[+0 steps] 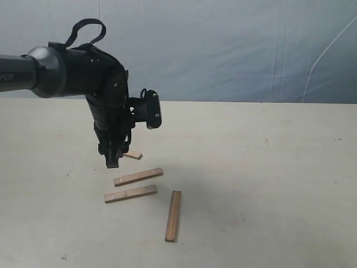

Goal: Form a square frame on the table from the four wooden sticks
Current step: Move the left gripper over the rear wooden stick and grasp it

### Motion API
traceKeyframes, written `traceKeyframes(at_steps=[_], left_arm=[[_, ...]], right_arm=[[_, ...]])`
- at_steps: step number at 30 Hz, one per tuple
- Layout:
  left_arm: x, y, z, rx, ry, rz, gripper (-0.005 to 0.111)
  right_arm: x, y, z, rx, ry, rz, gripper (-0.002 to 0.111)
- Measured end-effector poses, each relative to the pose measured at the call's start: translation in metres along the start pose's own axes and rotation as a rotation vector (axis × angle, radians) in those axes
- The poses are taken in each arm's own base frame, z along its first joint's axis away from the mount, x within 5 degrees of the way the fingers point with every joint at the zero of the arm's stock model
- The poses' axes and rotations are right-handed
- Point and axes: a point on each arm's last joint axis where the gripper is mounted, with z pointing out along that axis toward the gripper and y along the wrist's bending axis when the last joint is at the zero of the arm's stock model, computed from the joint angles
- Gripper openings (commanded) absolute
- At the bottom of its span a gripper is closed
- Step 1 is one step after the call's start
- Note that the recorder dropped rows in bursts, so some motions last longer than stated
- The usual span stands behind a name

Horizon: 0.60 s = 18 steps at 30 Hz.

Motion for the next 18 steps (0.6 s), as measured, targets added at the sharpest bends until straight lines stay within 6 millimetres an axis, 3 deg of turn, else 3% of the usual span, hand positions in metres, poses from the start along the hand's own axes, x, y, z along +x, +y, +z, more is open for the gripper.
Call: traceKeyframes(at_steps=[11, 18], left_arm=[[0.022, 0.033, 0.05, 0.067, 0.001, -0.001, 0.059], [0.021, 0.051, 0.073, 0.111, -0.045, 0.022, 0.059]], right_arm=[[0.0, 0.0, 0.0, 0.0, 0.0, 0.0, -0.001], [0.0, 0.0, 0.0, 0.0, 0.0, 0.0, -0.001]])
